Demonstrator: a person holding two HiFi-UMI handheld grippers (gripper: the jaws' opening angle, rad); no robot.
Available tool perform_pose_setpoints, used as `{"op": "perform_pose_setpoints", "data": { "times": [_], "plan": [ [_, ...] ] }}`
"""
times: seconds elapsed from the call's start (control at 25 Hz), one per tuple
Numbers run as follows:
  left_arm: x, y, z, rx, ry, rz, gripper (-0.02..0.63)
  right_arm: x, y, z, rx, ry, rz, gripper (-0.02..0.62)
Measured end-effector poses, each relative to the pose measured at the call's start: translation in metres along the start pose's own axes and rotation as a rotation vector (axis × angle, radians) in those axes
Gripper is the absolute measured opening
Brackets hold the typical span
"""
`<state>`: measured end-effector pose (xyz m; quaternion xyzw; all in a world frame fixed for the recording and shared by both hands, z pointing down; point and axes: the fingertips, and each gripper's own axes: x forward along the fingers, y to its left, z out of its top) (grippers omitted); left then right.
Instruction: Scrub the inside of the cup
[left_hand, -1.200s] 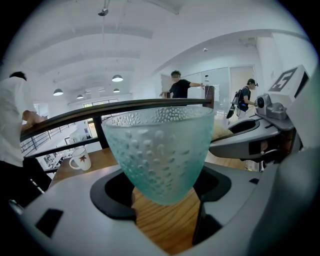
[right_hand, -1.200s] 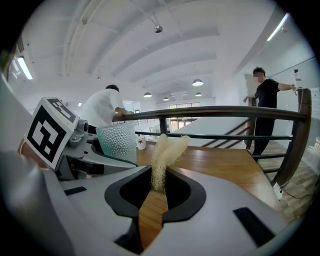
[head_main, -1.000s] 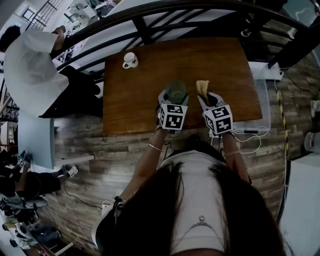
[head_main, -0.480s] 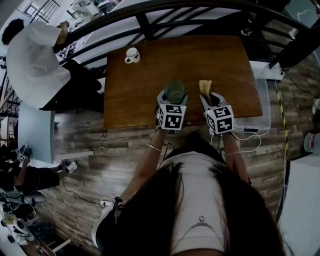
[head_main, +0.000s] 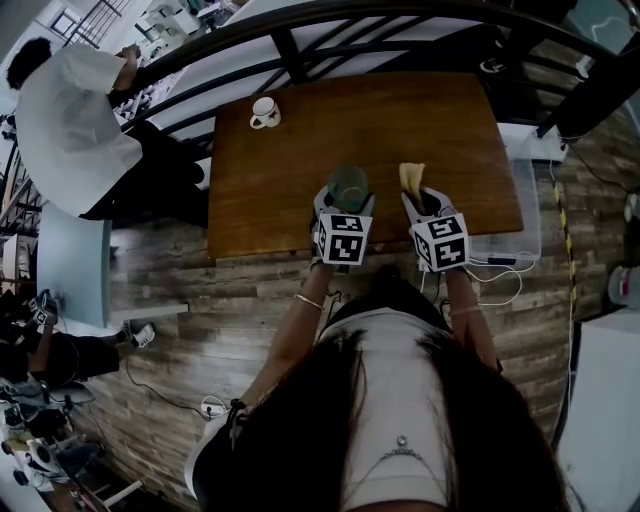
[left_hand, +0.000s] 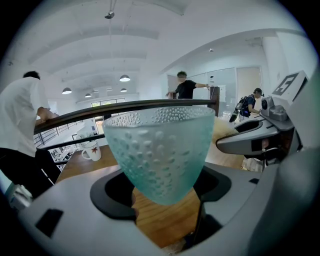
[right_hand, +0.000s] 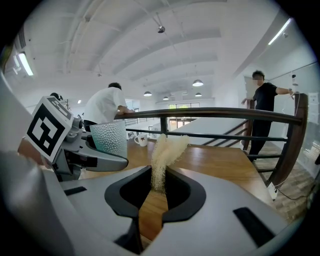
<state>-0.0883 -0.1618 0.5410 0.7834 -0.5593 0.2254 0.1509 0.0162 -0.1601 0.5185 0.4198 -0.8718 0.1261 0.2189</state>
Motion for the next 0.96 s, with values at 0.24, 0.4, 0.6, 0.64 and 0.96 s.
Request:
{"op": "perform_pose_setpoints", "data": {
  "times": [0.24,0.4,0.6,0.64,0.96],
  "plan": [
    [0.001,-0.004,-0.002,-0.014,0.005,0.003,0.350,-0.002,-0.004,-0.002,0.000,0.003,0.001,0.081],
    [0.002,-0.006,-0.002,-0.022,0.009,0.007,0.350,-0.002,-0.007,-0.002,0.002,0.005,0.005,0.081],
    [0.006,-0.006,-0.003,-0.032,0.018,0.010,0.350,0.002,-0.011,-0.002,0.009,0.003,0.006,0.081],
    [0.007,-0.006,-0.004,-0.033,0.021,0.010,0.350,0.002,-0.012,-0.002,0.013,0.002,0.006,0.081],
    [0.016,-0.003,-0.003,-0.037,0.035,0.018,0.350,0.008,-0.020,0.001,0.015,0.004,0.007,0.081]
  ]
}}
